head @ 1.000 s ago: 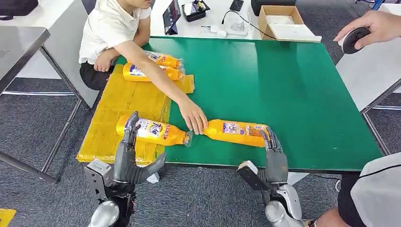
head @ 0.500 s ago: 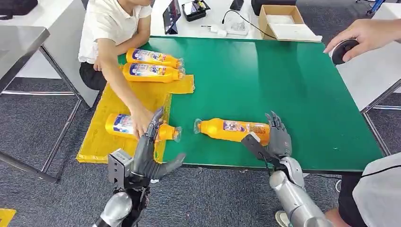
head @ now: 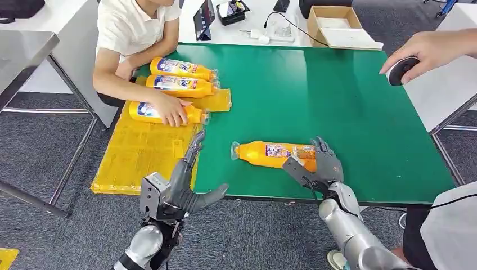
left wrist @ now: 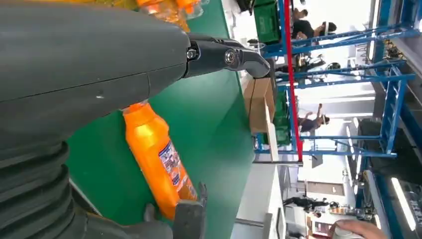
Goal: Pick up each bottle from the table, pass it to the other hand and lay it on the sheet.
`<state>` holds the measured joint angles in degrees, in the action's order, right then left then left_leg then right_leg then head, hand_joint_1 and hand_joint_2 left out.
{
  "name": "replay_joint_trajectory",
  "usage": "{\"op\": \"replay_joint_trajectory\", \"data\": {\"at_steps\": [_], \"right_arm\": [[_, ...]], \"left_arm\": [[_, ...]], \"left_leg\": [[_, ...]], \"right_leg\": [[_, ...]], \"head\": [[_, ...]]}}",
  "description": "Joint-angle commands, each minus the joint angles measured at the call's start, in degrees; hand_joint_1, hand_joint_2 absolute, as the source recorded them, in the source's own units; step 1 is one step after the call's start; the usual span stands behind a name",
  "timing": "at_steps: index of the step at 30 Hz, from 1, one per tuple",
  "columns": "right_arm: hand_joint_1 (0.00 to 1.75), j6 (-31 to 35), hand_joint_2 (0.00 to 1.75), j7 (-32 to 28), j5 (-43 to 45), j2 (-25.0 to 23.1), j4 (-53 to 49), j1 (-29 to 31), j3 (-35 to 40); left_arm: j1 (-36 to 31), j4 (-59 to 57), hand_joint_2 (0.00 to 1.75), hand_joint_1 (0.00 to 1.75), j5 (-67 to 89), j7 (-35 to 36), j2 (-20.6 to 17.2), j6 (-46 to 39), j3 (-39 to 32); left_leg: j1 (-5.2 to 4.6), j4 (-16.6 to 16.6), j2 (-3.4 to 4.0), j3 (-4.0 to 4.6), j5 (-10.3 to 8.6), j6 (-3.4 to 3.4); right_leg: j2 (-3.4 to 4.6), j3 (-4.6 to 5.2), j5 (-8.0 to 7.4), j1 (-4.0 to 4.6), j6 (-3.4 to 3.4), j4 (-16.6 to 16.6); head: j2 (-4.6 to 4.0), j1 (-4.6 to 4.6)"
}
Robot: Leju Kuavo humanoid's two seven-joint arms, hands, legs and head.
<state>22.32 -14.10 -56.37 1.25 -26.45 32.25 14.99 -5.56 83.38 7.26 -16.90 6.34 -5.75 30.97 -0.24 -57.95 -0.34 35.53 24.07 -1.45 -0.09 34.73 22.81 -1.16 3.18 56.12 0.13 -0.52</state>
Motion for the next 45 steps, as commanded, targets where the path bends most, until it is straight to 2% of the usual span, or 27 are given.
{"op": "replay_joint_trajectory", "data": {"at_steps": [1,10,15,23,26,28,33,43,44,45], "right_arm": [[0.0,-1.4,1.75,0.8,-0.9,-0.6,6.0,3.3,2.3],[0.0,-3.4,1.75,1.6,-2.1,-0.9,6.3,4.3,2.9],[0.0,-2.2,1.75,3.5,-4.0,-0.9,5.1,3.7,3.6],[0.0,-2.7,1.75,5.5,-5.6,-0.7,5.0,4.2,4.4],[0.0,-3.9,1.75,6.6,-6.4,-0.9,5.3,4.5,4.9],[0.0,-3.9,1.75,6.9,-6.9,-1.0,5.3,4.5,5.1],[0.0,-3.3,1.75,7.2,-7.4,-1.3,5.3,4.7,5.0],[0.0,-7.6,1.75,8.1,-6.9,-1.2,7.1,4.6,4.4],[0.26,-8.5,1.75,7.6,-6.9,-0.9,7.5,4.4,4.5],[0.98,-8.6,1.75,7.2,-6.7,-0.6,7.6,4.0,4.4]], "left_arm": [[-2.8,-4.3,1.75,0.0,-1.0,0.8,-0.5,1.3,1.8],[-2.6,-4.6,1.75,0.0,-3.9,1.4,-0.2,3.6,1.5],[0.7,-1.5,1.75,0.0,-4.7,1.5,-1.3,4.4,1.2],[1.5,-0.8,1.75,0.0,-5.0,1.9,-1.2,5.2,1.1],[1.6,-0.6,1.75,0.0,-5.3,2.2,-1.2,5.6,0.9],[1.7,-0.5,1.75,0.0,-5.3,2.3,-1.1,5.7,0.7],[1.4,-0.7,1.75,0.0,-5.2,2.4,-0.9,5.8,0.5],[0.7,-2.0,1.75,0.0,-5.3,2.5,-0.5,5.9,0.6],[0.5,-2.3,1.75,0.0,-5.5,2.6,-0.5,6.2,0.6],[0.4,-2.4,1.75,0.0,-5.5,2.6,-0.5,6.2,0.6]], "left_leg": [[0.05,0.0,0.03,-0.31,0.13,0.1],[0.06,0.0,0.07,-0.33,0.13,0.11],[0.06,0.0,0.16,-0.35,0.16,0.1],[0.03,0.0,0.09,-0.2,0.08,0.08],[0.09,0.0,0.14,-0.43,0.2,0.15],[0.03,0.0,0.08,-0.16,0.05,0.06],[0.08,0.0,0.09,-0.38,0.15,0.12],[0.05,0.0,0.02,-0.26,0.07,0.07],[0.05,0.0,0.0,-0.31,0.08,0.08],[0.08,0.1,0.03,-0.39,0.11,0.11]], "right_leg": [[0.01,-0.31,0.12,0.06,-0.16,0.0],[0.04,-0.32,0.11,0.08,-0.17,0.0],[0.12,-0.31,0.11,0.07,-0.15,0.0],[0.07,-0.18,0.05,0.04,-0.12,0.0],[0.1,-0.4,0.15,0.11,-0.23,0.0],[0.06,-0.14,0.04,0.03,-0.1,0.0],[0.06,-0.38,0.13,0.1,-0.2,0.0],[-0.01,-0.26,0.07,0.06,-0.12,0.0],[-0.03,-0.33,0.08,0.07,-0.14,-0.1],[0.0,-0.39,0.1,0.09,-0.17,-0.1]], "head": [[0.0,0.0],[0.0,0.0],[0.0,0.0],[0.0,0.0],[0.0,0.0],[0.0,0.0],[0.0,0.0],[0.0,0.0],[0.0,0.0],[0.0,0.0]]}}
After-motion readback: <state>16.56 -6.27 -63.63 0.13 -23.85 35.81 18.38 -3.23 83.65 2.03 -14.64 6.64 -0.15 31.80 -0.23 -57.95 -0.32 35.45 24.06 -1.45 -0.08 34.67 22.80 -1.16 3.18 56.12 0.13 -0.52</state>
